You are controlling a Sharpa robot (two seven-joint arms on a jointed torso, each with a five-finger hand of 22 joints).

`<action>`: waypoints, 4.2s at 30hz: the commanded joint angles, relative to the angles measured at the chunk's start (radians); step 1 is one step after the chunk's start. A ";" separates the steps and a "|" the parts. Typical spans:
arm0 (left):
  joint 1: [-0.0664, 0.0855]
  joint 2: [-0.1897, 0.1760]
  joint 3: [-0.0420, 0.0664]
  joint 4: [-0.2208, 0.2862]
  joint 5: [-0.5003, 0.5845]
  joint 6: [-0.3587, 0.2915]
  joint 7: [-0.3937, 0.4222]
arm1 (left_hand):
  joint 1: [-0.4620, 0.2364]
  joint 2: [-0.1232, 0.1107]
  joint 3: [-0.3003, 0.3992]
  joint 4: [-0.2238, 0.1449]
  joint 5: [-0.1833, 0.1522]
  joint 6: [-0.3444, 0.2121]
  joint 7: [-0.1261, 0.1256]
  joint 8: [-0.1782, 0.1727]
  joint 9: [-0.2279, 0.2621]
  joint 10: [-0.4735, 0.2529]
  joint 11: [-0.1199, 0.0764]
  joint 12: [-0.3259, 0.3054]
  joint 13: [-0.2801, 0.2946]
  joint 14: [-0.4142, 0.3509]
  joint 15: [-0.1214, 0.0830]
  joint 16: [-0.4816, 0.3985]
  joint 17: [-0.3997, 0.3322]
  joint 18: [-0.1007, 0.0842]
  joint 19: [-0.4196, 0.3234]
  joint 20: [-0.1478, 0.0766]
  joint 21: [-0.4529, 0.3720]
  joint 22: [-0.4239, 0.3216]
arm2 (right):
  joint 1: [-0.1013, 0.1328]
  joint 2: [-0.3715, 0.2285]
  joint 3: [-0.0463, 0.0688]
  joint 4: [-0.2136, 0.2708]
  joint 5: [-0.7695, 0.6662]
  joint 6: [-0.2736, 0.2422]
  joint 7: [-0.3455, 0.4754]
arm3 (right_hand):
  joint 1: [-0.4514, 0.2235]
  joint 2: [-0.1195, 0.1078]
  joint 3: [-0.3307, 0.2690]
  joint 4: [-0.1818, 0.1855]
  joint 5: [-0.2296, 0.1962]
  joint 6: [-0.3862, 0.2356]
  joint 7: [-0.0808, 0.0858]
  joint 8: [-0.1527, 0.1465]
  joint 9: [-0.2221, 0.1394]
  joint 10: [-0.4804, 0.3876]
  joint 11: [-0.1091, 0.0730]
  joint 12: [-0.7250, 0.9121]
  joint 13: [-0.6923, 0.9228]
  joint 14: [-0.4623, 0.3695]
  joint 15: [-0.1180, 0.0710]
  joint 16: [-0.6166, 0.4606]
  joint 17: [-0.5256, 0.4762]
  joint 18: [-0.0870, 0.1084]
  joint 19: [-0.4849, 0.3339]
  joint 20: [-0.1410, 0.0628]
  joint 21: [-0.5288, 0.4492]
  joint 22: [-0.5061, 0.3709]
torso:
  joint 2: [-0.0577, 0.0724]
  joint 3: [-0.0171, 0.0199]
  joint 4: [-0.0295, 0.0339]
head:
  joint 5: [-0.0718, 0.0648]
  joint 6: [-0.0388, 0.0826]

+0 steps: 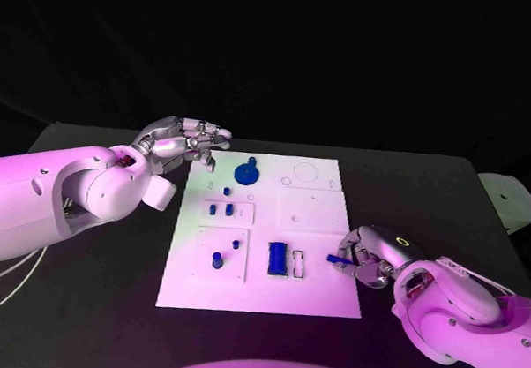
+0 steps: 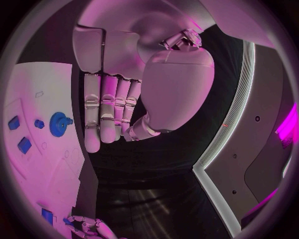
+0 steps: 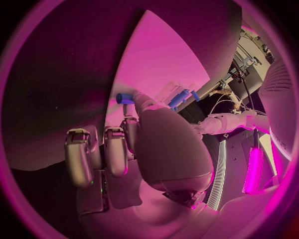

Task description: Assemble the parts on the task board

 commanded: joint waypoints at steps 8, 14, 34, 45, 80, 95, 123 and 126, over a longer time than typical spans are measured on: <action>0.001 0.000 0.001 0.004 0.000 0.014 0.004 | -0.004 0.003 0.007 -0.002 0.007 -0.010 0.000 0.007 0.001 -0.008 0.000 0.006 -0.001 -0.007 -0.001 0.004 -0.002 0.007 0.002 0.006 -0.004 -0.001 | -0.011 0.001 -0.008 -0.003 -0.053 0.060 -0.031 | -0.119 -0.065 0.307 -0.141 0.061 -0.010 0.003 0.067 0.090 0.009 -0.002 0.006 -0.065 0.082 -0.005 0.000 0.164 -0.007 0.105 -0.003 0.004 0.263 | -0.001 -0.0001 -0.0007 | 0.000 -0.001; 0.001 0.000 0.000 0.005 0.000 0.014 0.003 | -0.003 0.003 0.008 -0.003 0.007 -0.010 0.000 0.007 0.001 -0.008 0.000 0.006 -0.002 -0.007 -0.002 0.004 -0.003 0.007 0.003 0.006 -0.004 -0.001 | -0.010 -0.005 -0.008 0.025 -0.030 0.006 -0.032 | -0.183 -0.073 0.327 -0.141 0.050 -0.011 -0.005 0.074 0.101 0.014 -0.007 0.012 -0.061 0.083 -0.009 0.002 0.167 -0.007 0.105 -0.005 0.004 0.263 | 0.000 0.0004 -0.0008 | 0.001 0.001; 0.001 0.005 0.000 0.011 0.000 0.014 0.005 | -0.003 0.003 0.008 -0.003 0.007 -0.010 0.000 0.007 0.001 -0.008 0.000 0.006 -0.002 -0.007 -0.002 0.004 -0.003 0.007 0.003 0.006 -0.004 -0.001 | 0.008 0.062 -0.005 0.071 0.203 -0.122 -0.025 | -0.263 -0.083 0.333 -0.109 0.036 -0.004 -0.010 0.068 0.096 0.018 -0.011 0.020 -0.055 0.084 -0.012 0.003 0.171 -0.007 0.105 -0.009 0.004 0.263 | 0.001 -0.0008 0.0015 | 0.000 -0.001; 0.001 0.005 0.000 0.015 0.000 0.015 0.004 | -0.003 0.003 0.008 -0.003 0.007 -0.010 0.000 0.007 0.001 -0.008 0.000 0.006 -0.002 -0.007 -0.002 0.004 -0.003 0.007 0.003 0.006 -0.004 -0.001 | 0.006 0.113 -0.005 0.031 0.247 -0.095 -0.029 | -0.327 -0.091 0.301 -0.073 0.076 0.015 -0.014 0.071 0.096 0.020 -0.014 0.020 -0.053 0.084 -0.015 0.003 0.170 -0.007 0.105 -0.011 0.004 0.263 | 0.000 0.0001 -0.0003 | 0.003 -0.003; 0.001 0.004 0.000 0.014 -0.001 0.026 -0.009 | -0.003 0.002 0.011 -0.005 0.007 -0.011 0.001 0.008 0.001 -0.010 0.001 0.009 -0.002 -0.008 -0.001 0.005 -0.004 0.007 0.003 0.006 -0.004 -0.001 | 0.006 0.145 -0.005 0.003 0.248 -0.040 -0.035 | -0.399 -0.082 0.246 0.004 0.001 0.035 -0.021 0.084 0.100 0.024 -0.019 0.026 -0.048 0.084 -0.019 0.001 0.168 -0.007 0.105 -0.015 0.004 0.263 | 0.000 0.0009 -0.0010 | 0.007 -0.008; 0.001 0.002 0.000 0.014 -0.001 0.026 -0.010 | -0.003 0.002 0.012 -0.005 0.007 -0.012 0.001 0.008 0.001 -0.010 0.001 0.010 -0.002 -0.008 -0.001 0.005 -0.004 0.007 0.003 0.006 -0.004 -0.001 | 0.006 0.136 -0.005 0.010 0.232 -0.054 -0.031 | -0.485 -0.078 0.136 0.066 0.030 0.034 -0.021 0.088 0.100 0.024 -0.019 0.025 -0.047 0.084 -0.019 0.001 0.168 -0.007 0.105 -0.016 0.004 0.263 | 0.000 0.0010 0.0000 | 0.006 -0.011; -0.010 0.044 -0.014 -0.066 0.029 0.007 0.091 | -0.086 -0.055 -0.082 0.077 -0.008 -0.051 0.005 0.013 0.000 -0.037 0.014 -0.017 -0.039 -0.091 0.019 -0.058 -0.047 0.005 -0.045 0.028 -0.108 -0.063 | 0.086 0.071 -0.003 -0.126 1.056 -0.095 0.643 | -0.166 -0.072 0.109 0.027 -0.017 -0.117 0.062 -0.043 0.042 -0.361 0.053 -0.627 -0.421 -0.094 0.041 -0.362 -0.301 0.119 -0.141 0.037 -0.692 0.015 | -0.049 -0.0166 -0.0033 | -0.018 0.056; -0.018 0.069 -0.015 -0.109 0.039 -0.029 0.116 | -0.069 -0.046 -0.098 0.100 -0.015 -0.070 0.013 0.008 -0.007 -0.035 0.024 -0.052 -0.071 -0.144 0.031 -0.152 -0.096 0.004 -0.076 0.042 -0.203 -0.124 | 0.112 0.107 -0.001 -0.222 1.205 -0.048 0.721 | -0.134 -0.073 0.128 0.028 -0.020 -0.132 0.074 -0.047 0.038 -0.419 0.069 -0.729 -0.535 -0.244 0.058 -0.615 -0.540 0.174 -0.298 0.058 -1.124 -0.193 | -0.068 -0.0224 -0.0021 | -0.022 0.085</action>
